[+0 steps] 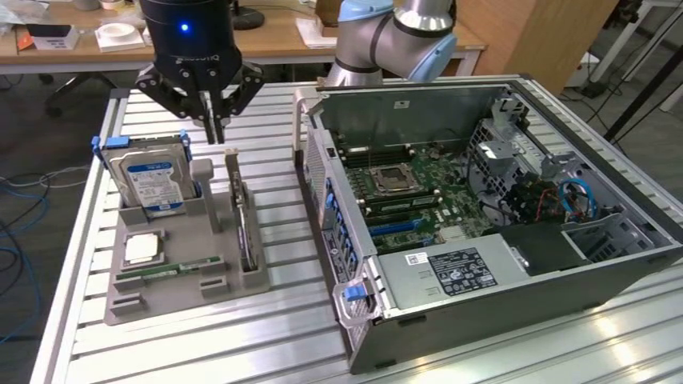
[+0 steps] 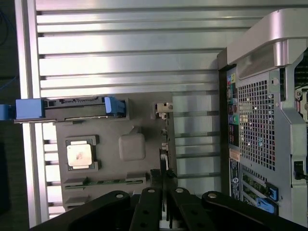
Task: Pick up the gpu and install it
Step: 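Pick up the gpu and move the gpu toward the slot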
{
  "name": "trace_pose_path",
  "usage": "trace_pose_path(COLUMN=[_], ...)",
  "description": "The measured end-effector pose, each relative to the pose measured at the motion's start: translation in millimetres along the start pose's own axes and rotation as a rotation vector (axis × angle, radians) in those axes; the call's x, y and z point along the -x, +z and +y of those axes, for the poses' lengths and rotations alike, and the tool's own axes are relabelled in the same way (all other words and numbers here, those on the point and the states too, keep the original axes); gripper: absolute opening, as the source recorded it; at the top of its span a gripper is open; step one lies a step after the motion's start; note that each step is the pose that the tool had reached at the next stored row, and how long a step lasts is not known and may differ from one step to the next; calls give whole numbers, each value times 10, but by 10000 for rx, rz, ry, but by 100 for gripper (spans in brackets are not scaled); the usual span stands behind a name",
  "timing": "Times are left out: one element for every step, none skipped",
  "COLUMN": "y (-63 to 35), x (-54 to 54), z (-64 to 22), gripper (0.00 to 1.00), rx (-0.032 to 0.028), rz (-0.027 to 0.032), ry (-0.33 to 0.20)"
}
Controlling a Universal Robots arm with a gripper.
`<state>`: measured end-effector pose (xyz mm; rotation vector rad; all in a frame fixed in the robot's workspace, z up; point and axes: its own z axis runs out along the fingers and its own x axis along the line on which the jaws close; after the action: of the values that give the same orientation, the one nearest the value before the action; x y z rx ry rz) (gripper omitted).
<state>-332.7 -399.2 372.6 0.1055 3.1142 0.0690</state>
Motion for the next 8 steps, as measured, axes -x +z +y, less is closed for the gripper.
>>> trace_pose_path(y=[0, 0, 0, 0, 0, 0, 0, 0], x=[0, 0, 0, 0, 0, 0, 0, 0], z=[0, 0, 0, 0, 0, 0, 0, 0], gripper=[23, 23, 29, 35, 35, 41, 41, 47], rx=[0, 0, 0, -1, 0, 0, 0, -1], rz=[0, 1, 0, 1, 0, 0, 0, 1], ry=[0, 0, 0, 0, 0, 0, 0, 0])
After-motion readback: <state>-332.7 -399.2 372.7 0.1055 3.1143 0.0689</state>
